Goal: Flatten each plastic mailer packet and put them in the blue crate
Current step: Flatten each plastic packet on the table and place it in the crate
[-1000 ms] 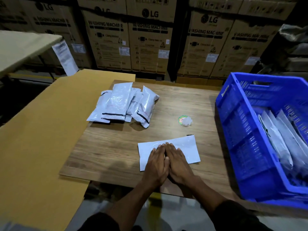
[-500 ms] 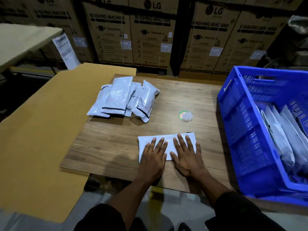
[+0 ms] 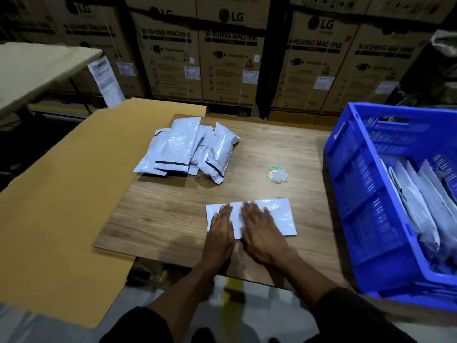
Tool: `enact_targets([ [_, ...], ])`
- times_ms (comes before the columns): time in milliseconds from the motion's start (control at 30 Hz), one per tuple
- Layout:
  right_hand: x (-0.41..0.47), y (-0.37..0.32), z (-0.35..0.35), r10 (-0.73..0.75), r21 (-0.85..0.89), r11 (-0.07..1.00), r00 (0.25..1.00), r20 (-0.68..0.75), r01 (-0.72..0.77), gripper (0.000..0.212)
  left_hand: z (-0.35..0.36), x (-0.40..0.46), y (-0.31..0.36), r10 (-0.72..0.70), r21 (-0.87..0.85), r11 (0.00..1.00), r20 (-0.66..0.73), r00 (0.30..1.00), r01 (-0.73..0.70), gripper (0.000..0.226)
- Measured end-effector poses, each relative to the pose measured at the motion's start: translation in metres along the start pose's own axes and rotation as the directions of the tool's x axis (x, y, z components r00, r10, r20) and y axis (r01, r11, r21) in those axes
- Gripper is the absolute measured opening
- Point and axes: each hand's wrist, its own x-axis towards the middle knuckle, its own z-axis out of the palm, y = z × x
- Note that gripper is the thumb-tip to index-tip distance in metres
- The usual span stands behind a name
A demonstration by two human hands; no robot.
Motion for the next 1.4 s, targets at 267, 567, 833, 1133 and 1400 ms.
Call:
enact_targets([
  [267,0.022,-0.015,0.021,-0.073,-0.06,0.995,0.992,0.1,0.079,0.081,-0.016,0.005,0.008,-0.189,-0.199,0.958,0.109,0.976,0.207,0.066],
  [567,0.014,-0.002,0.019,0.14,-0.061,0.989,0.988,0.059,-0.137,0.062,-0.011,0.004,-0.007,-0.006,0.329,0.943,0.14,0.99,-0.04,0.051],
  [833,-0.018,0.033,0.005,0.286,-0.034,0.958,0.957,0.043,-0.284,0.066,-0.017,0.003,-0.012,-0.142,0.467,0.882,0.14,0.98,0.061,0.068],
  [1133,-0.037,0.04,-0.009,0.359,-0.064,0.932,0.933,0.003,-0.358,0.075,-0.019,0.01,0.007,-0.19,0.372,0.919,0.123,0.974,0.133,0.065],
  [1400,-0.005,0.016,0.007,0.075,-0.064,0.995,0.993,0.09,-0.07,0.075,0.002,0.012,0.026,0.078,0.216,0.97,0.158,0.984,-0.111,0.049],
])
